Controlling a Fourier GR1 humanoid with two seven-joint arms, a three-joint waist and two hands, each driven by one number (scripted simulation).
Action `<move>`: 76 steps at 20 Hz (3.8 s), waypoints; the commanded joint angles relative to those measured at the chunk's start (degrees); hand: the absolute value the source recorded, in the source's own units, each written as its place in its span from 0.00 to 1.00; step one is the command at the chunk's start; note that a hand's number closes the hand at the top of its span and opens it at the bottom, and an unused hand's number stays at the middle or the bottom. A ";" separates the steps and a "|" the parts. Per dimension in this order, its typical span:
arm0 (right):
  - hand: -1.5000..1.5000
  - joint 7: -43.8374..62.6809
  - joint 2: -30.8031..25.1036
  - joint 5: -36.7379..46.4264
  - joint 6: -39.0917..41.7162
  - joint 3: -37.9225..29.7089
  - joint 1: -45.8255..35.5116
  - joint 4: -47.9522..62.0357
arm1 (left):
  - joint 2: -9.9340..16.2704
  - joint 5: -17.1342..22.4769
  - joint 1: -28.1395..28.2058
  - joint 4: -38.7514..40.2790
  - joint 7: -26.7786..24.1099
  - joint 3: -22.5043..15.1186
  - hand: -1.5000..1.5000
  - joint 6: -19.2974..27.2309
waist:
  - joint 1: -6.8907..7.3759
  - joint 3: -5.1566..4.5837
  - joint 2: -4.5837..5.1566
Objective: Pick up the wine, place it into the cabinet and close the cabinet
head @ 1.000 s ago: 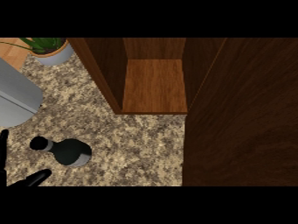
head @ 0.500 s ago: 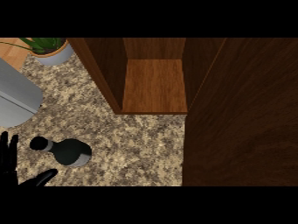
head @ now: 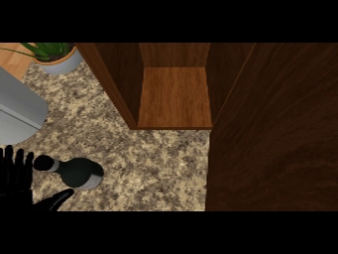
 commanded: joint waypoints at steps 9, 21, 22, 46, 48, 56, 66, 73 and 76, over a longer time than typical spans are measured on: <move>0.00 5.95 0.73 -4.15 -1.35 0.04 3.61 -13.01 | -1.09 -0.05 -2.71 10.66 -8.87 -2.11 0.00 0.15 | -0.35 0.01 -0.06; 0.00 4.14 0.86 -3.32 -0.01 -0.25 1.00 -8.16 | -1.08 1.61 -3.98 19.53 -15.33 -0.80 0.00 -4.51 | 0.16 0.00 0.05; 0.00 7.88 1.26 -2.83 -3.29 0.72 -3.22 -9.34 | -1.09 0.90 -5.72 20.72 -14.23 -1.14 0.00 -3.64 | 0.10 -0.03 0.03; 0.00 0.96 2.45 -4.28 2.60 -1.93 2.39 -5.61 | 2.32 3.12 -13.32 36.88 -23.60 0.26 1.00 -17.23 | -0.10 0.03 0.08; 0.00 6.32 0.53 -6.67 0.17 -5.13 -2.04 -7.68 | -0.42 0.44 -13.33 35.50 -24.40 -1.65 1.00 -12.96 | -0.08 0.02 0.04; 0.00 4.52 0.97 -6.11 2.10 -4.22 -0.12 -5.83 | 5.95 -3.99 -16.26 36.91 -26.98 -1.38 1.00 -15.14 | -0.08 0.02 0.07; 0.00 7.48 2.03 -3.54 0.20 -1.89 -1.81 -7.89 | 7.03 -9.33 -11.80 27.26 -31.88 -3.72 1.00 -14.12 | 0.31 0.01 -0.01; 0.00 5.04 3.45 -3.66 2.06 -0.14 1.88 -8.55 | 7.91 -2.74 -9.19 11.65 -20.65 -5.56 1.00 -18.99 | 0.26 0.06 -0.14; 0.00 5.02 2.61 -4.18 1.83 -1.31 -0.95 -5.92 | 5.95 -4.91 -11.28 6.37 -12.90 -9.48 1.00 -14.85 | 0.17 0.06 -0.04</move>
